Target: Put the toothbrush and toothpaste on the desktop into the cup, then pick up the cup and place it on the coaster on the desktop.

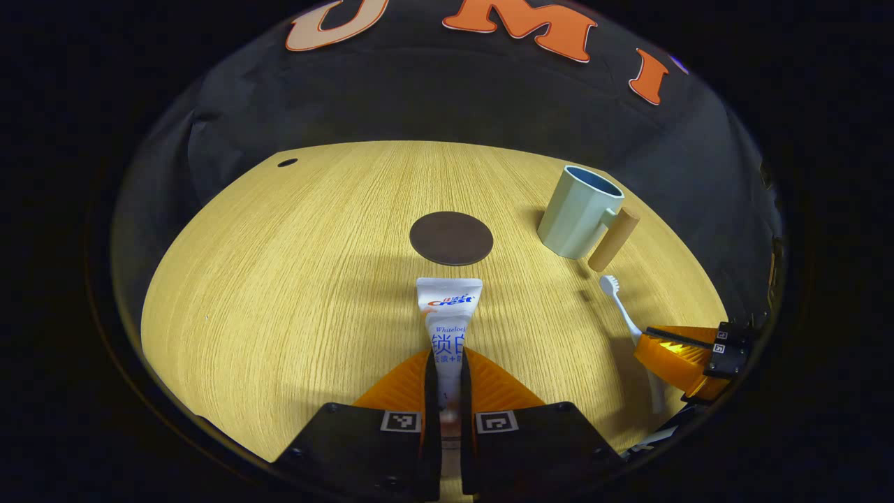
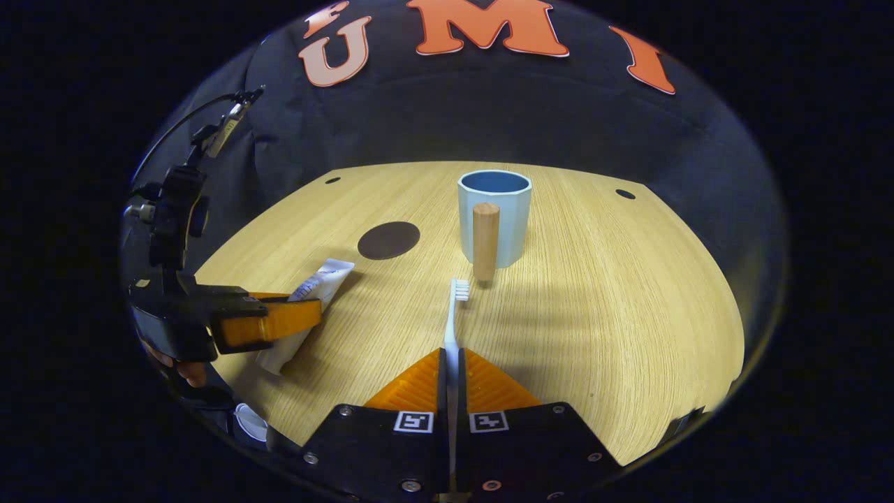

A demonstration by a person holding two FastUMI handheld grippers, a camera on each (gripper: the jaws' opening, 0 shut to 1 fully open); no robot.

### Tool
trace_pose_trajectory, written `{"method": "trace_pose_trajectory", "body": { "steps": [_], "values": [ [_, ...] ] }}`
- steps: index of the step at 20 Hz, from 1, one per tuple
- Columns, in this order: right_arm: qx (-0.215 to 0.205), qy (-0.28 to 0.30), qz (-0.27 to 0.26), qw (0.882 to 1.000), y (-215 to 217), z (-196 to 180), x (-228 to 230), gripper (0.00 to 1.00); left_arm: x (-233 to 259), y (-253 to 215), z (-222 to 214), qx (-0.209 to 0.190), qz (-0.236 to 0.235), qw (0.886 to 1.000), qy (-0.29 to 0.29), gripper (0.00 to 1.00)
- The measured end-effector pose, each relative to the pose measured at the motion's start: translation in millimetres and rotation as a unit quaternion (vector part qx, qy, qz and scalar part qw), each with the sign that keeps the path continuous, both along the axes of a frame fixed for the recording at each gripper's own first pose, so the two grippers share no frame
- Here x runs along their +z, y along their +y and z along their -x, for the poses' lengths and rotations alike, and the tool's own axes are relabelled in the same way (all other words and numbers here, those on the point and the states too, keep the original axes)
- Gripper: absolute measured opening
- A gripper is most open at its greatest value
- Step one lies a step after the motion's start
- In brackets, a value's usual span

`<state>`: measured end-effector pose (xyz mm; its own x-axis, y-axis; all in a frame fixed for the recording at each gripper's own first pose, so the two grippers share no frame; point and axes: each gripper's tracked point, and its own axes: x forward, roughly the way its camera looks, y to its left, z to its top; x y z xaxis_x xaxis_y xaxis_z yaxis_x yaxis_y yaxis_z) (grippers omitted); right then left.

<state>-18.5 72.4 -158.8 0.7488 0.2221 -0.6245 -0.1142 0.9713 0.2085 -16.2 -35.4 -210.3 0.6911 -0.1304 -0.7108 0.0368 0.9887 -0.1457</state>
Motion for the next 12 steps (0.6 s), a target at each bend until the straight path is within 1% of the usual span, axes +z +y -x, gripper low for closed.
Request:
{"method": "trace_pose_trajectory", "body": {
  "steps": [2, 12],
  "values": [
    [0.003, -0.012, -0.005, 1.000, -1, -1, 6, 0.05, 4, 0, 1, 0.001, 0.001, 1.000, -0.005, 0.14],
    [-0.012, -0.077, -0.015, 0.997, -10, -16, 46, 0.04, 26, -1, -5, -0.004, -0.004, 0.999, -0.035, 0.14]
  ]
}}
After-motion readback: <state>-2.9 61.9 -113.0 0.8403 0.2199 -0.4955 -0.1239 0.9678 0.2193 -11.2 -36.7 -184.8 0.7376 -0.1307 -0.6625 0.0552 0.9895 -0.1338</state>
